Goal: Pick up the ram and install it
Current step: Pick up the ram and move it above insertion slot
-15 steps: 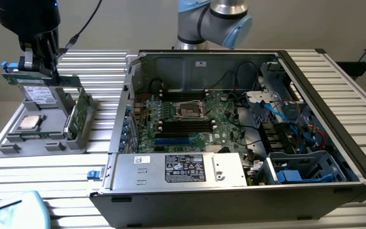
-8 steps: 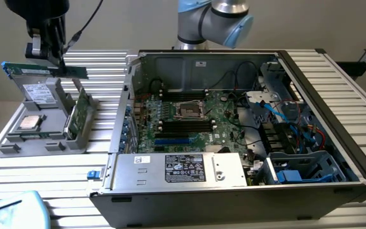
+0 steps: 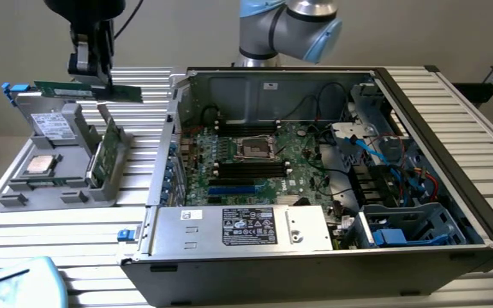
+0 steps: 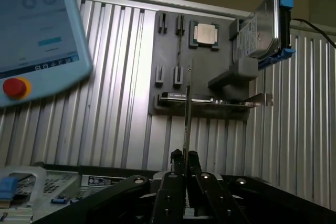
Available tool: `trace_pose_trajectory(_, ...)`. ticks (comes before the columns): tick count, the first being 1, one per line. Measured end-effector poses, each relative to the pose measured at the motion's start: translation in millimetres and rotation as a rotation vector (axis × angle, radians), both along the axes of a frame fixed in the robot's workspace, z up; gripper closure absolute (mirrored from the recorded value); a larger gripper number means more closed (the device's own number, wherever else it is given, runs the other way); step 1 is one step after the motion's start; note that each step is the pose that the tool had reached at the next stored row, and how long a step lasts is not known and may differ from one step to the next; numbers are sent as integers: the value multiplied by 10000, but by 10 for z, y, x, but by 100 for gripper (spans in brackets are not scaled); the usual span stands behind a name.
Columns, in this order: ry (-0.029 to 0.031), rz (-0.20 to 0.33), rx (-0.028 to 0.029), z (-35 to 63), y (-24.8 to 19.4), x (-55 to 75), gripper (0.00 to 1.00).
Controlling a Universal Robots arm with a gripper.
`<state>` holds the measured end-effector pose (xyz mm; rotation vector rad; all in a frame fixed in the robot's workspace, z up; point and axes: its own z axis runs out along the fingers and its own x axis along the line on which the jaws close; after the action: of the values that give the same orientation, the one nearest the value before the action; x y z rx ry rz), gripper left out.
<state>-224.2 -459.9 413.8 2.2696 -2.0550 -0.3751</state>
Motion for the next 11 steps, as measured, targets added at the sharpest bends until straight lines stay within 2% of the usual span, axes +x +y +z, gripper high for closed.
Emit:
trace_pose_trajectory(5,0,1,31,2,-2,229,86)
trace_pose_trajectory(11,-1,18,169,49,-2,495,86)
